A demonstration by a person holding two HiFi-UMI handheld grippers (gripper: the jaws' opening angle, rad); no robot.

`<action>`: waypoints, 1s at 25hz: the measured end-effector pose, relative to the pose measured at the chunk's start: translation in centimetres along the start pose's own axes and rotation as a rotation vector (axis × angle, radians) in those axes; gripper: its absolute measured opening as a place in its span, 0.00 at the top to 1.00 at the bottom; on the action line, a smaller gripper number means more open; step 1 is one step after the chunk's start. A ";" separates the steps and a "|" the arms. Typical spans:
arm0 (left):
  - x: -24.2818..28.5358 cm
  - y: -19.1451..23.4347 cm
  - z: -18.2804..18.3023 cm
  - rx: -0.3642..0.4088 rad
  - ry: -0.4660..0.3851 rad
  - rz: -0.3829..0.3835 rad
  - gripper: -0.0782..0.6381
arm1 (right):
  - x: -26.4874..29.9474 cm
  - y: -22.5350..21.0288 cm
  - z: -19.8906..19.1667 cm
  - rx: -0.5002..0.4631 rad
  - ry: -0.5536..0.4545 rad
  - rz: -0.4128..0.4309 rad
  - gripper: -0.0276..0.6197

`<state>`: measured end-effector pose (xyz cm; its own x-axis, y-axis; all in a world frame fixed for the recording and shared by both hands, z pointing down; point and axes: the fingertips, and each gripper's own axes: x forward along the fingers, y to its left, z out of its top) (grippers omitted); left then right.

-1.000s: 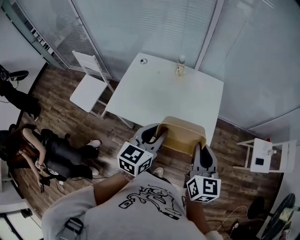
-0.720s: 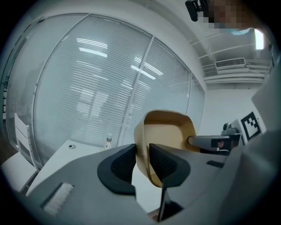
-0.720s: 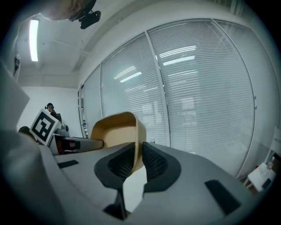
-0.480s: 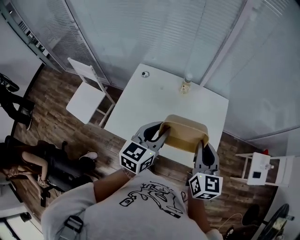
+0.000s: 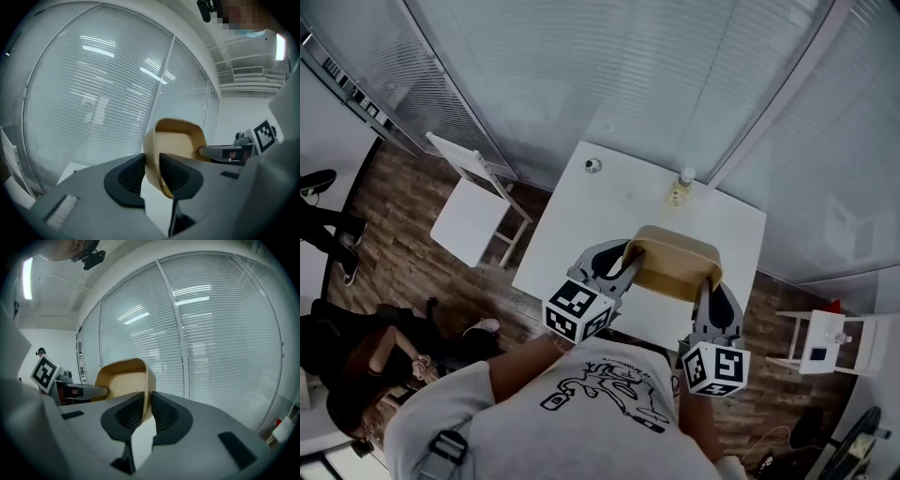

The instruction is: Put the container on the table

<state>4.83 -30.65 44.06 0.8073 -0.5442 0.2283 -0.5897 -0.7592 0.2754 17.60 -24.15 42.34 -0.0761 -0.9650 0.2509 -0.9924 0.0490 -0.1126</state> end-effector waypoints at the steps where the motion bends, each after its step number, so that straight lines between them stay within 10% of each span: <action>1: 0.2 0.3 0.1 0.000 0.001 -0.002 0.76 | 0.3 0.0 0.0 0.001 0.002 -0.001 0.93; 14: 1.4 1.7 -3.2 -0.054 0.073 0.019 0.78 | 2.1 -0.9 -3.8 0.052 0.107 0.002 0.93; 25: 5.9 4.7 -15.1 -0.232 0.326 0.014 0.78 | 5.8 -4.1 -16.1 0.163 0.373 -0.037 0.93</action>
<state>6.49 -32.09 60.79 0.7712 -0.3843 0.5076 -0.6207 -0.6312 0.4652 19.67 -25.80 59.69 -0.1003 -0.8040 0.5861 -0.9691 -0.0543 -0.2405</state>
